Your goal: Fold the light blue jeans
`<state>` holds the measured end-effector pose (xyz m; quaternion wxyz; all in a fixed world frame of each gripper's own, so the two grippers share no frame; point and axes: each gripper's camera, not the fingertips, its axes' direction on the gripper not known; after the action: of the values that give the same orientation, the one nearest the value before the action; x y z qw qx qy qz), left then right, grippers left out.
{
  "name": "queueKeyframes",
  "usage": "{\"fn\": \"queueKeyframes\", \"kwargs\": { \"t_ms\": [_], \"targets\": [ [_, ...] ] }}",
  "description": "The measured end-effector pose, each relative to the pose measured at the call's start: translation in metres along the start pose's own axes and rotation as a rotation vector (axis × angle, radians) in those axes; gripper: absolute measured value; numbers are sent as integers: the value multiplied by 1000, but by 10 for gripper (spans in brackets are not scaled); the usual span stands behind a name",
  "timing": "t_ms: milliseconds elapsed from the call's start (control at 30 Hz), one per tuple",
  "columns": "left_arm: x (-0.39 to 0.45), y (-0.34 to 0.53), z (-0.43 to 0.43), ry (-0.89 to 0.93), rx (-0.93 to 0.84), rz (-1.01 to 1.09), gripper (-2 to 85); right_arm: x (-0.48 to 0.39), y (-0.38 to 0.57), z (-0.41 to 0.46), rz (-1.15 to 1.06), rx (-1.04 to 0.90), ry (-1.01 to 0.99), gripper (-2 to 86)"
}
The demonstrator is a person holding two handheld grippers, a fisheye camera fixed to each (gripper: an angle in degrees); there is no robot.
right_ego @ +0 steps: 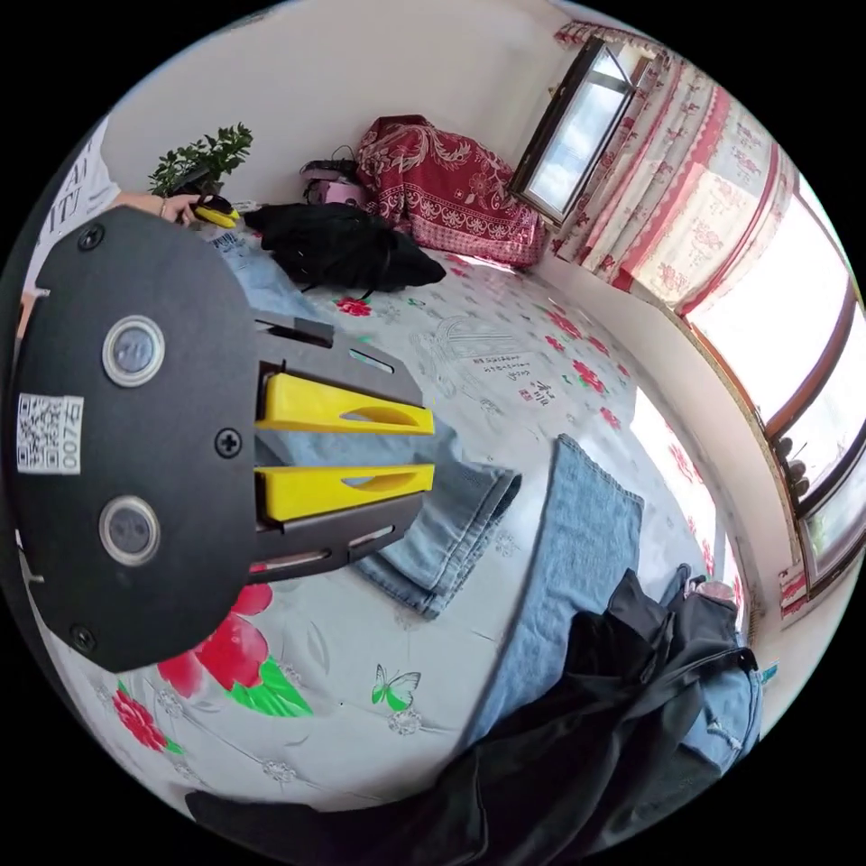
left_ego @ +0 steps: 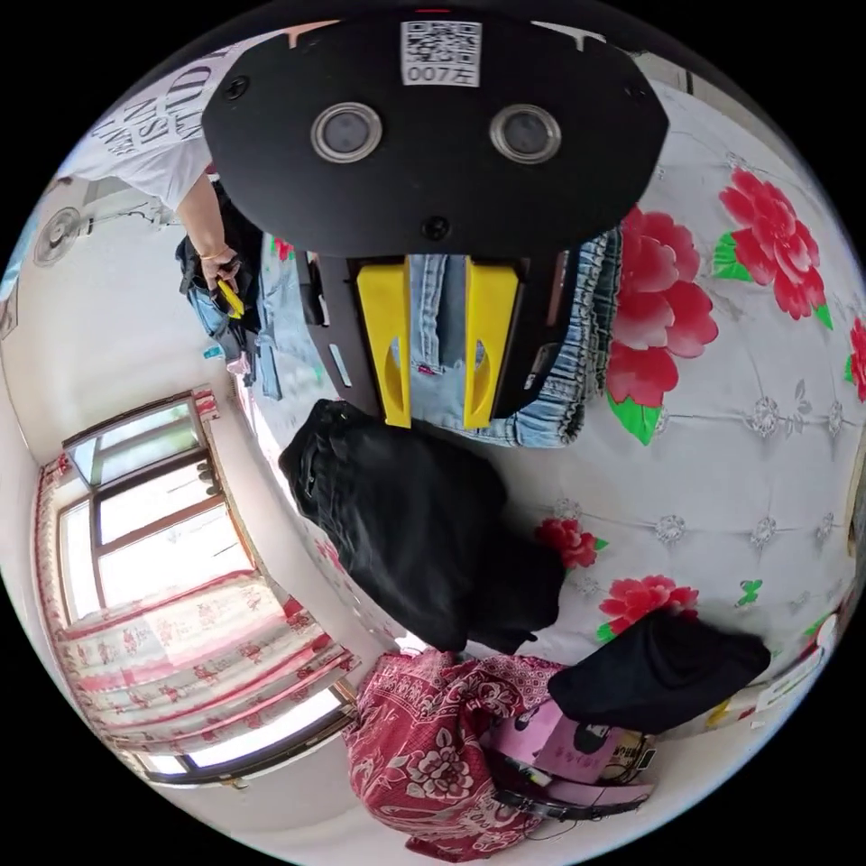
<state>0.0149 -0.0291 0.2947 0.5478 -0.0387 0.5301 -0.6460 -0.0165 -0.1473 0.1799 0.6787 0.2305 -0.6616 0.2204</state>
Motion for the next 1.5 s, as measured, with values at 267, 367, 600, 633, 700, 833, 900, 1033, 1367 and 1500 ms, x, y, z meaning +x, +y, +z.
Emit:
{"fn": "queueKeyframes", "kwargs": {
  "t_ms": [267, 367, 600, 633, 700, 833, 900, 1033, 1367, 1500],
  "targets": [
    [18, 83, 26, -368, -69, 118, 101, 120, 41, 46, 151, -25, 86, 67],
    [31, 95, 68, -506, -122, 206, 91, 127, 31, 68, 183, -23, 65, 66],
    [83, 85, 143, -764, -377, 529, 3, 123, 5, 96, 178, -80, 64, 9],
    [92, 95, 149, -866, -425, 646, -4, 128, 5, 84, 153, -66, 34, 6],
    [98, 117, 156, -924, -507, 799, -7, 139, 13, 62, 113, -62, 6, 3],
    [113, 142, 144, -757, -582, 785, -8, 174, 69, -6, 120, 14, 108, 3],
    [120, 153, 146, -689, -589, 806, -7, 189, 95, -30, 101, 43, 163, 7],
    [118, 157, 169, -715, -556, 761, 9, 216, 138, -50, 197, -20, 208, 24],
    [257, 262, 146, -251, -352, 1207, 100, 103, 315, -40, -116, -142, -20, 46],
    [296, 331, 214, -95, -464, 1439, 100, 61, 370, -5, -190, -245, -121, 52]
  ]
}}
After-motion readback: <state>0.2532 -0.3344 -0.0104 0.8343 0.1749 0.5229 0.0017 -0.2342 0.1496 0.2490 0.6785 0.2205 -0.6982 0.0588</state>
